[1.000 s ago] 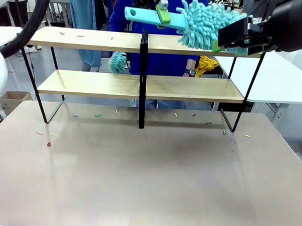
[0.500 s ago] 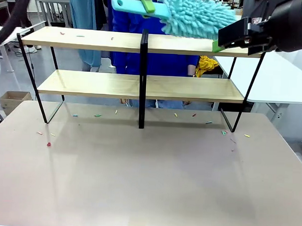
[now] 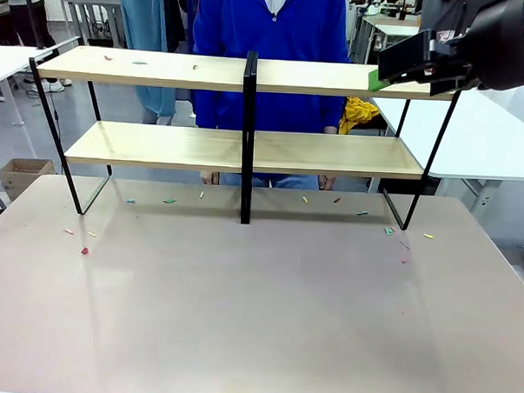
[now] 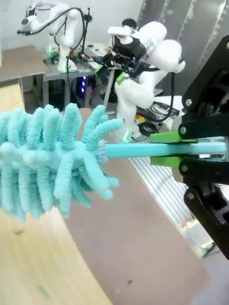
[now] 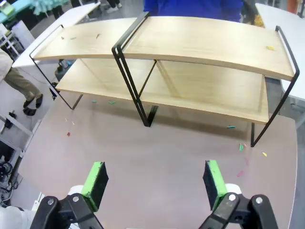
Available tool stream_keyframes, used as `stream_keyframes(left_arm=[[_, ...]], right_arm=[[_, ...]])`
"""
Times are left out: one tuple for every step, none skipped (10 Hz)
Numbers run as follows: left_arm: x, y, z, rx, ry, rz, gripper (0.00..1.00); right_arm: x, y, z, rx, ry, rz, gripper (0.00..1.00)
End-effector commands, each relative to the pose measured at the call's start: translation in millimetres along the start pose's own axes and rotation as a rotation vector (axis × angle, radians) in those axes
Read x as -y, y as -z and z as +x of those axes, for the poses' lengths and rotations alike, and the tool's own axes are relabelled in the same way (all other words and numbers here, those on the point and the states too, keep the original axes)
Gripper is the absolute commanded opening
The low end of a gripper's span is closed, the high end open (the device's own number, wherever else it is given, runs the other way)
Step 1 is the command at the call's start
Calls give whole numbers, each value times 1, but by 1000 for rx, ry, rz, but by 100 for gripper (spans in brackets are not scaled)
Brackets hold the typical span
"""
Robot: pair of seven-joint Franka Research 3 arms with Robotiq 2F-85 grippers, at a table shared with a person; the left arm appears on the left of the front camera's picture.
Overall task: Clean the shelves.
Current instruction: Clean a randomly selected level of the Shelf with the Duster.
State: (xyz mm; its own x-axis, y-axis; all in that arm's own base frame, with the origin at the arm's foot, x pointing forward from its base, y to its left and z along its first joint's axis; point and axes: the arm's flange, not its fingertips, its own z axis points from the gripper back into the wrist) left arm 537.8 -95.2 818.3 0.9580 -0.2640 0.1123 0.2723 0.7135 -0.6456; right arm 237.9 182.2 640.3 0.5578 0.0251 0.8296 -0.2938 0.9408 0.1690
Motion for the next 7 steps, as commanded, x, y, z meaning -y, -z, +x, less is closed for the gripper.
stream_keyframes(left_arm=[[8,18,13,-2,30,-15,12],[8,18,13,-2,30,-15,12],[8,18,13,-2,30,-15,12],[8,18,13,-2,30,-15,12],[8,18,13,-2,30,-15,12],[9,22,14,-17,18,-19,12],[32,36,25,-26,98,-29,12]], right_arm=[[0,0,0,3,1,-1,100],[0,0,0,3,1,-1,100],[0,0,0,3,1,-1,100],[0,0,0,3,1,-1,100],[0,0,0,3,1,-1,100],[0,0,0,3,1,-1,100],[0,0,0,3,1,-1,100]])
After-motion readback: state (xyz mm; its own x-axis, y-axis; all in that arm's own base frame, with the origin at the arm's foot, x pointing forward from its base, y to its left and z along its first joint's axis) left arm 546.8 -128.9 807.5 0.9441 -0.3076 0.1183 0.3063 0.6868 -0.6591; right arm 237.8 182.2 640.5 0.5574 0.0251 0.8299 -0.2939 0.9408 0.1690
